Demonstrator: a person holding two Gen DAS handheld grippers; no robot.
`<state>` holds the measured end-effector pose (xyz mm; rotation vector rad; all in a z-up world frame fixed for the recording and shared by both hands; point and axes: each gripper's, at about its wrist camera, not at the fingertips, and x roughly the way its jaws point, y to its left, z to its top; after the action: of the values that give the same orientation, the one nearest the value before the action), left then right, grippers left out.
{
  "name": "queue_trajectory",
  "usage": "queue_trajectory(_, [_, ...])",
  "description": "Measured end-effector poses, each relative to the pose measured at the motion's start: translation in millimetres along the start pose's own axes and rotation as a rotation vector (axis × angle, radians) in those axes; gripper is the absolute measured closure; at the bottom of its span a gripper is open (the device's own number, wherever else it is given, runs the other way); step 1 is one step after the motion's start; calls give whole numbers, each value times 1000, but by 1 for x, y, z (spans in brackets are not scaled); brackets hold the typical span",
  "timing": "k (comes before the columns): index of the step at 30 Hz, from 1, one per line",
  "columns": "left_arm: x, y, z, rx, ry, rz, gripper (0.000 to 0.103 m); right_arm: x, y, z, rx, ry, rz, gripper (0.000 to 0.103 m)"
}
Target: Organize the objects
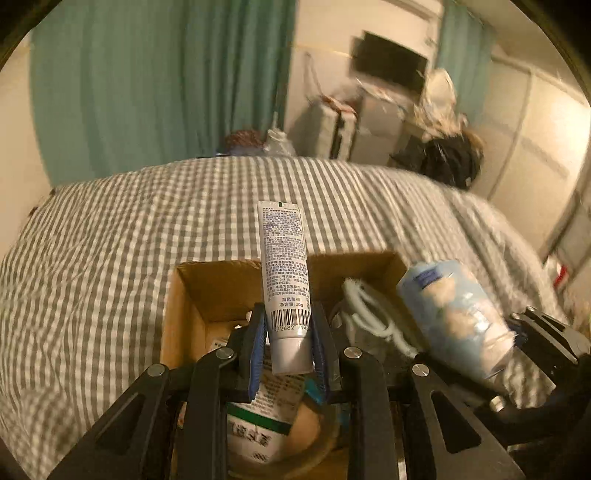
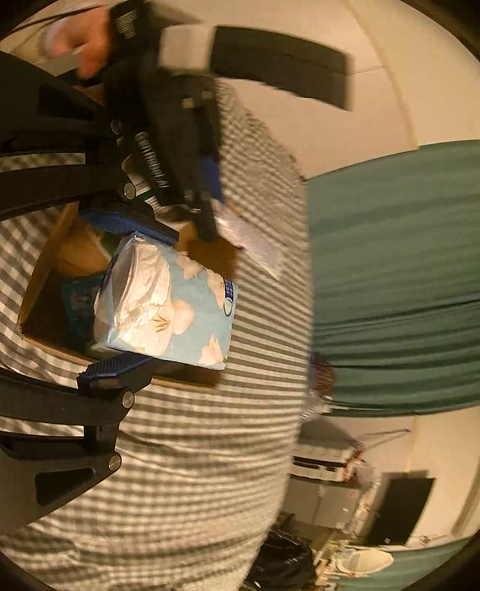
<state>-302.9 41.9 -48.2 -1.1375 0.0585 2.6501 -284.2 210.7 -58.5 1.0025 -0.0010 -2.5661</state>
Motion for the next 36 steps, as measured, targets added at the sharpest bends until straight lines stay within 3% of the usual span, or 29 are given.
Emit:
queue_trajectory(5, [13, -7, -4, 65, 31, -16, 80, 19, -6, -18, 10, 45, 33, 44])
queue_trajectory(9, [15, -14, -4, 86, 31, 7, 75, 12, -12, -19, 36, 27, 33, 40])
queue_trajectory(11, [15, -12, -1, 65, 27, 11, 59, 4, -13, -19, 36, 13, 6, 34])
queue_trajectory(12, [13, -8, -1, 43, 20, 19, 42, 0, -14, -18, 33, 4, -17, 32])
queue_trajectory(13, [10, -6, 0, 22, 16, 22, 31, -3, -16, -16, 36, -4, -25, 30])
queue_trajectory(17, [-10, 2, 1, -53, 7, -13, 29, -29, -22, -14, 84, -22, -37, 27])
queue_trajectory(24, [-63, -12, 1, -36, -45, 21, 29, -91, -16, -19, 109, -89, -100, 25])
queue_trajectory(31, [-126, -28, -6, -22, -131, 58, 22, -152, 11, -15, 69, -145, -161, 25])
queue_trajectory(36, [-170, -27, -16, -37, -228, 89, 11, -191, 32, -16, 38, -204, -195, 17])
